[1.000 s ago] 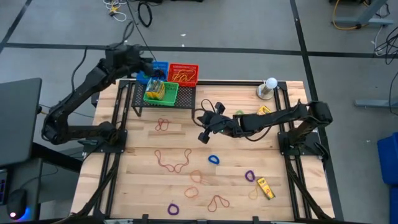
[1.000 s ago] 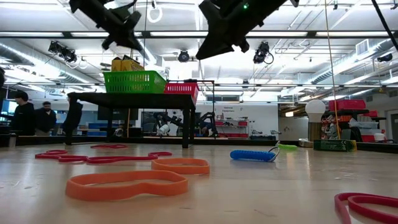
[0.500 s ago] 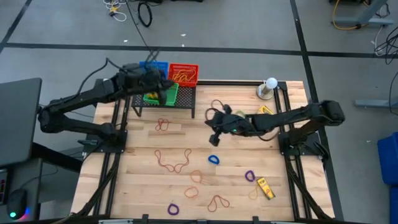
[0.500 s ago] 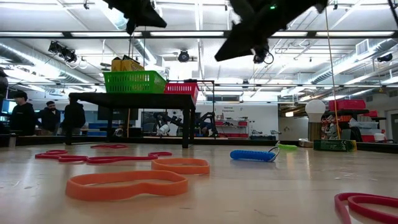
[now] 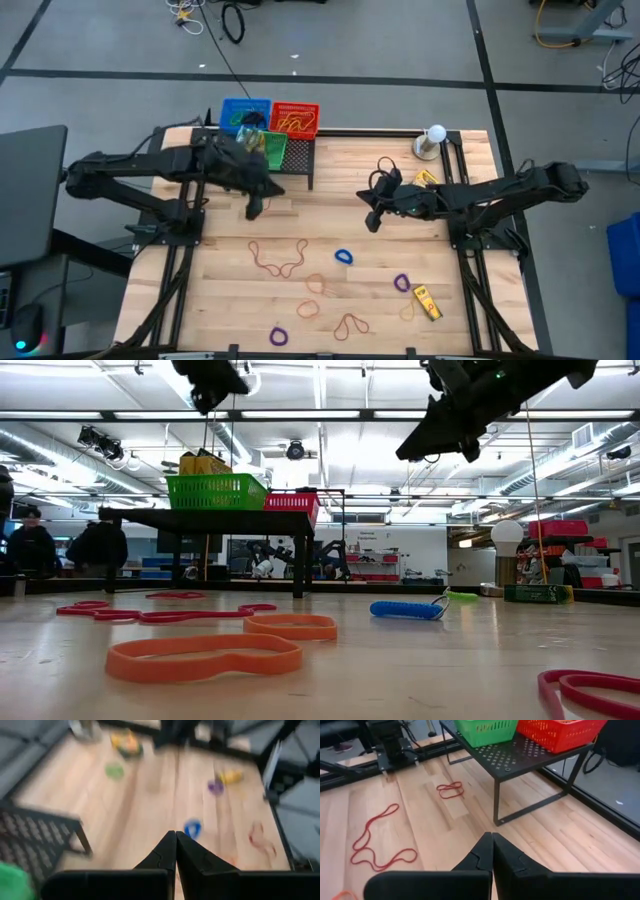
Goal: Pick & Place Office Desk Supplies
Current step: Put the red rubber band into the red bin
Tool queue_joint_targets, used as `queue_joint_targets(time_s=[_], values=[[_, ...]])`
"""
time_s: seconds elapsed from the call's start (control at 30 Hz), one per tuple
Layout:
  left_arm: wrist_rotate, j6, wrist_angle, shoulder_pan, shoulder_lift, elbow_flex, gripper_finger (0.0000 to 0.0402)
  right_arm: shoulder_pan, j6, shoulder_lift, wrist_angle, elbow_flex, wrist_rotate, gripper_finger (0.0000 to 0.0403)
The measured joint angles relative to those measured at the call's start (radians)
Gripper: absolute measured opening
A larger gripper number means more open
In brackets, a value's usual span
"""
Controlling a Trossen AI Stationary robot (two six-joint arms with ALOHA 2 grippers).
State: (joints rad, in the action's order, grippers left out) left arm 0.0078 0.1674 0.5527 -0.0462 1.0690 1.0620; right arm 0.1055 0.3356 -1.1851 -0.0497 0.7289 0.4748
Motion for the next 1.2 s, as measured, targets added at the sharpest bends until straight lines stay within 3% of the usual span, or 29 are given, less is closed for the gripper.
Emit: queue_joint_targets(time_s=[0.33,0.77,1.0,1.2], values=[[0.018,0.080,0.208,0.216,0.199,0.000,0.0034,0.000,-0.042,-0.006,-0.005,0.000,-0.005,0.0003],[-0.034,0.095,0.203,0.422,0.485,0.000,0.0117,0.000,-0.115,-0.006,-0.023,0.000,-0.061,0.0013],[-0.069,0.125,0.147,0.460,0.593,-0.007,0.0105,0.000,-0.163,-0.006,-0.029,0.000,-0.078,0.0014],[-0.056,0.184,0.127,0.459,0.585,-0.125,0.0085,0.000,-0.171,-0.006,-0.029,0.000,-0.083,0.0015]])
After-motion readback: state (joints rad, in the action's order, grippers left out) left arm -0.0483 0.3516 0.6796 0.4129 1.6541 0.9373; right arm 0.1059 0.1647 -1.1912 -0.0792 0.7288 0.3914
